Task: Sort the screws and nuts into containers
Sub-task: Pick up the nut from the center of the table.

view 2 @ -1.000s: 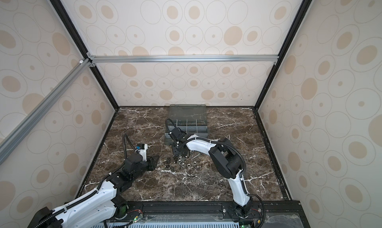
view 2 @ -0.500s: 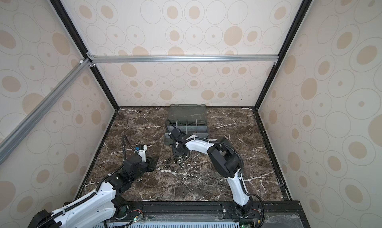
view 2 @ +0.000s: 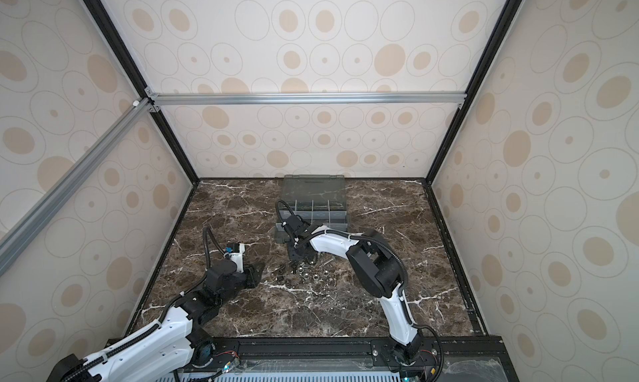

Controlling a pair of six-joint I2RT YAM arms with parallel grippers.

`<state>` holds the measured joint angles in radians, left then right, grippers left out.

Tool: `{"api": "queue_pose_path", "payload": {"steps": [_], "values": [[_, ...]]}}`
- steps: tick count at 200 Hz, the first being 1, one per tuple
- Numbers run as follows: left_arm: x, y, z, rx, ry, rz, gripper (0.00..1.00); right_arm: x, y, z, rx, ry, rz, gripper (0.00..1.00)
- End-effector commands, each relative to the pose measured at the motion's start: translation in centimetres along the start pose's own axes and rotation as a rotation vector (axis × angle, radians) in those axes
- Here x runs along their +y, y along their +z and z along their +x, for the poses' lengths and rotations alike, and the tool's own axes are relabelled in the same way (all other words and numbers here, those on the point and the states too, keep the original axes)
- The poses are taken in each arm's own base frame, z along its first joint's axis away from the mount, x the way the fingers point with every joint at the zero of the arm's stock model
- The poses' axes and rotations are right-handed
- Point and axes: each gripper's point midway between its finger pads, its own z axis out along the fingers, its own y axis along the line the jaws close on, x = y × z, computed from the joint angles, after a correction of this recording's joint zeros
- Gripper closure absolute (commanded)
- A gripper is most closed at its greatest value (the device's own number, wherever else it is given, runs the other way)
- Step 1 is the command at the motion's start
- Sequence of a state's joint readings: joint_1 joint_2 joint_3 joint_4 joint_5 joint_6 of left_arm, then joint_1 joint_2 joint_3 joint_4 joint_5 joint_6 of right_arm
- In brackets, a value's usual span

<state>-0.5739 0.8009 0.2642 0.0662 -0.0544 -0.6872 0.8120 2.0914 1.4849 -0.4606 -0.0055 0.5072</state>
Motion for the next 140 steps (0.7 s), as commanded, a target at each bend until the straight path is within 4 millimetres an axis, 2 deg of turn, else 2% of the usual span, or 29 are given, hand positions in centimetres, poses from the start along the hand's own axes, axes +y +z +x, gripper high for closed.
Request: {"api": "queue_pose_path", "payload": {"steps": [1, 60, 140], "values": [[0.3, -0.3, -0.6, -0.022, -0.021, -0.019, 0.55, 1.5, -1.4, -0.9, -0.021, -0.02, -0.043, 0.88], [0.3, -0.4, -0.6, -0.02, -0.023, -0.019, 0.55, 2.6, -3.6, -2.4, -0.066, -0.072, -0.065, 0.89], [0.3, -0.7, -0.7, -0.032, -0.029, -0.01, 0.55, 1.2, -4.6, -4.5, -0.073, -0.275, 0.084, 0.9]]}}
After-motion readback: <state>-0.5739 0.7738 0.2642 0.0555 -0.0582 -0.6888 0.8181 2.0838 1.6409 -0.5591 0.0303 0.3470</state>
